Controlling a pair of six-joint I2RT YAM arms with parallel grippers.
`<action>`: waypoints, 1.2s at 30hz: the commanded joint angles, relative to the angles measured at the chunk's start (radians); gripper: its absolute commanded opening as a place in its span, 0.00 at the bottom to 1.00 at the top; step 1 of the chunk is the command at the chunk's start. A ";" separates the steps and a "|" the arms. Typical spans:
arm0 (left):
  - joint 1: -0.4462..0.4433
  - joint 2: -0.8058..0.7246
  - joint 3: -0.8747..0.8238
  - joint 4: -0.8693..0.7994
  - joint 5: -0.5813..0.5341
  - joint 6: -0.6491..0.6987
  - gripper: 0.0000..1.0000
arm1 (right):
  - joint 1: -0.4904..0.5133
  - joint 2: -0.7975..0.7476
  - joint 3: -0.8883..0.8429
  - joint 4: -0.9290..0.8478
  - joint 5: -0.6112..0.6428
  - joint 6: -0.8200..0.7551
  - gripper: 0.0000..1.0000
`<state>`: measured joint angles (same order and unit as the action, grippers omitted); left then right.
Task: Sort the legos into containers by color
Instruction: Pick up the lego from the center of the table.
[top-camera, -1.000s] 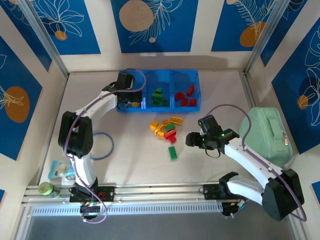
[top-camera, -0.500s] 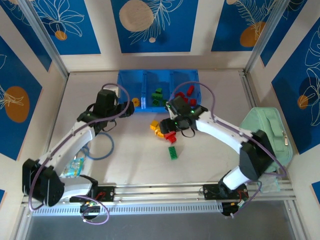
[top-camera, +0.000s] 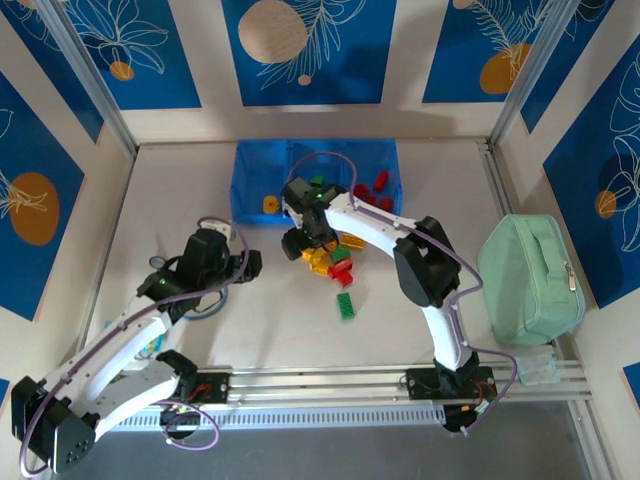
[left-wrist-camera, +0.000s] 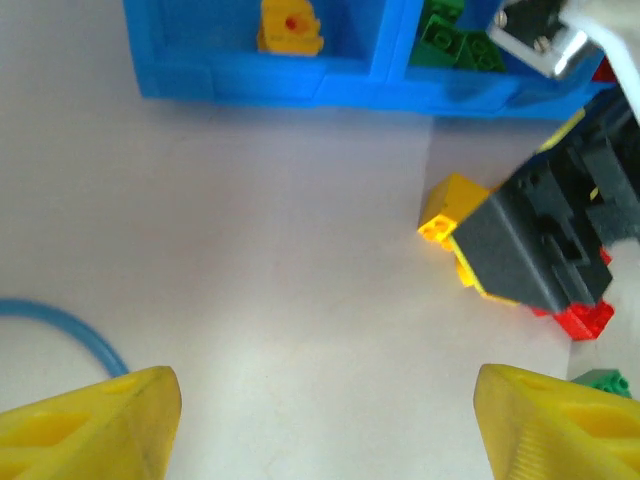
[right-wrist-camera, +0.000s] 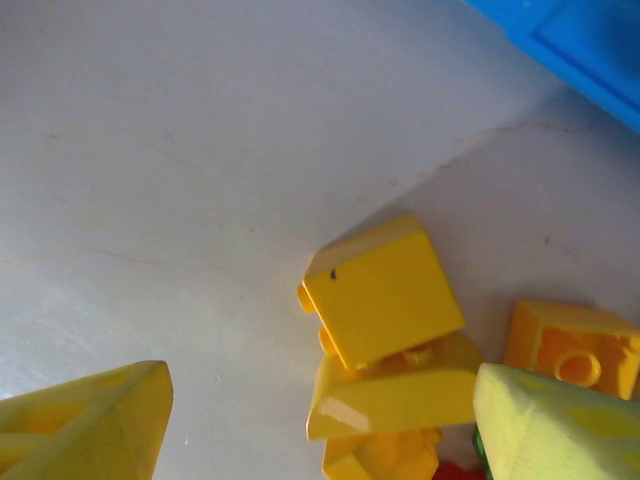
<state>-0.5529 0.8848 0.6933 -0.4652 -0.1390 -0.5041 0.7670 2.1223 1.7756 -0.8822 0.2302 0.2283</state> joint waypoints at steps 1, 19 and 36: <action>-0.010 -0.047 -0.064 -0.002 0.015 -0.056 0.77 | 0.005 0.067 0.097 -0.098 0.028 -0.070 0.79; -0.013 -0.058 -0.107 0.013 0.000 -0.059 0.77 | 0.024 0.213 0.219 -0.166 0.064 -0.126 0.57; -0.012 -0.171 -0.127 0.027 -0.022 -0.050 0.77 | 0.064 0.111 0.413 -0.150 0.062 -0.055 0.31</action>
<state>-0.5591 0.7322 0.5777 -0.4519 -0.1406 -0.5522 0.8379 2.2925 2.1101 -1.0271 0.3080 0.1474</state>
